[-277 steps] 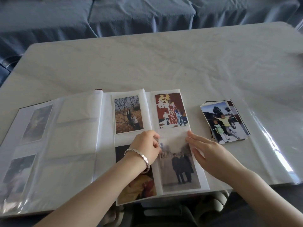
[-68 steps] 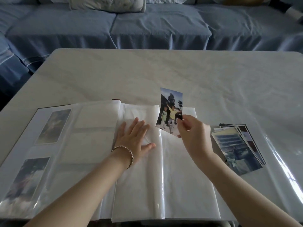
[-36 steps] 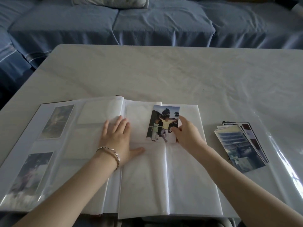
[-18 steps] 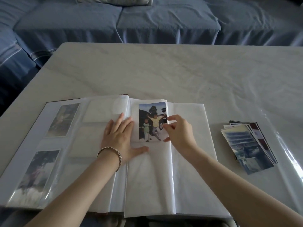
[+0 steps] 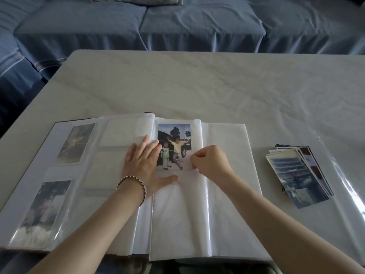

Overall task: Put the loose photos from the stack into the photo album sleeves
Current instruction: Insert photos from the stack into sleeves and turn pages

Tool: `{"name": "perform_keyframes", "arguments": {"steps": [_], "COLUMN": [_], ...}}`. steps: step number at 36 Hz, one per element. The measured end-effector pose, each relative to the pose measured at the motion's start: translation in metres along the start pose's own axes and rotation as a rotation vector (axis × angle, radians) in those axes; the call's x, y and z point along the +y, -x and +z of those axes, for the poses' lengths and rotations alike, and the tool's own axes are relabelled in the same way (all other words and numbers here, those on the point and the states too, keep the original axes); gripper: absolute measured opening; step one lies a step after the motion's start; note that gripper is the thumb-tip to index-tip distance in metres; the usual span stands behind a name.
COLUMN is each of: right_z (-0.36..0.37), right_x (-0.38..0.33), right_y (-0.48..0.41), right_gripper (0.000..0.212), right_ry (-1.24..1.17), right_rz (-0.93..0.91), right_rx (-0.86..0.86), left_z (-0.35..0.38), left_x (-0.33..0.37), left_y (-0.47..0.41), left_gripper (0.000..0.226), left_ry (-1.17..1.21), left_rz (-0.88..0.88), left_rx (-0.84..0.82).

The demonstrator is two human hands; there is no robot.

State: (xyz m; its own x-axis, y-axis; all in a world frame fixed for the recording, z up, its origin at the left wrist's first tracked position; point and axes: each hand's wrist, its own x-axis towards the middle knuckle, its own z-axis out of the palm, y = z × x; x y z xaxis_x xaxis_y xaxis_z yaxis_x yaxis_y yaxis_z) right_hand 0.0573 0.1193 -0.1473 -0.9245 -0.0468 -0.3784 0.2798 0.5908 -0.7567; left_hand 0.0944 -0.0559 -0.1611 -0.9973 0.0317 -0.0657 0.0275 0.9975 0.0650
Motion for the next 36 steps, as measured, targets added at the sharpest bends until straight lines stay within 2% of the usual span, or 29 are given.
{"name": "perform_keyframes", "arguments": {"steps": [5, 10, 16, 21, 24, 29, 33, 36], "right_z": [-0.004, -0.001, 0.009, -0.003, -0.020, -0.061, -0.097, -0.114], "right_x": [0.001, 0.002, 0.002, 0.001, 0.009, 0.038, 0.073, 0.096], "right_y": [-0.010, -0.014, -0.002, 0.002, 0.009, 0.030, 0.042, 0.047], "right_gripper": [0.018, 0.012, 0.009, 0.014, 0.016, 0.016, 0.019, 0.035], "right_ry": [-0.079, -0.199, 0.014, 0.078, 0.114, 0.281, 0.421, 0.554], "right_rz": [0.058, 0.055, -0.082, -0.183, -0.251, -0.350, -0.272, -0.125], "right_rx": [-0.022, 0.054, 0.191, 0.097, 0.107, 0.291, 0.428, 0.411], "left_z": [0.000, -0.001, -0.001, -0.001, -0.001, -0.002, -0.003, -0.004], "left_x": [0.000, 0.000, 0.000, -0.001, -0.001, 0.003, 0.005, 0.006], "left_y": [0.000, 0.000, -0.001, -0.001, 0.000, 0.000, 0.004, 0.004], "left_gripper": [0.108, 0.108, 0.106, 0.099, 0.093, 0.085, 0.080, 0.077], "left_ry": [0.004, 0.002, 0.009, 0.021, 0.001, -0.018, -0.013, -0.014], "left_rz": [-0.001, -0.002, 0.006, 0.009, 0.012, 0.022, 0.051, 0.051], "left_rx": [-0.006, -0.019, -0.014, -0.036, -0.073, -0.107, -0.072, -0.071]}}
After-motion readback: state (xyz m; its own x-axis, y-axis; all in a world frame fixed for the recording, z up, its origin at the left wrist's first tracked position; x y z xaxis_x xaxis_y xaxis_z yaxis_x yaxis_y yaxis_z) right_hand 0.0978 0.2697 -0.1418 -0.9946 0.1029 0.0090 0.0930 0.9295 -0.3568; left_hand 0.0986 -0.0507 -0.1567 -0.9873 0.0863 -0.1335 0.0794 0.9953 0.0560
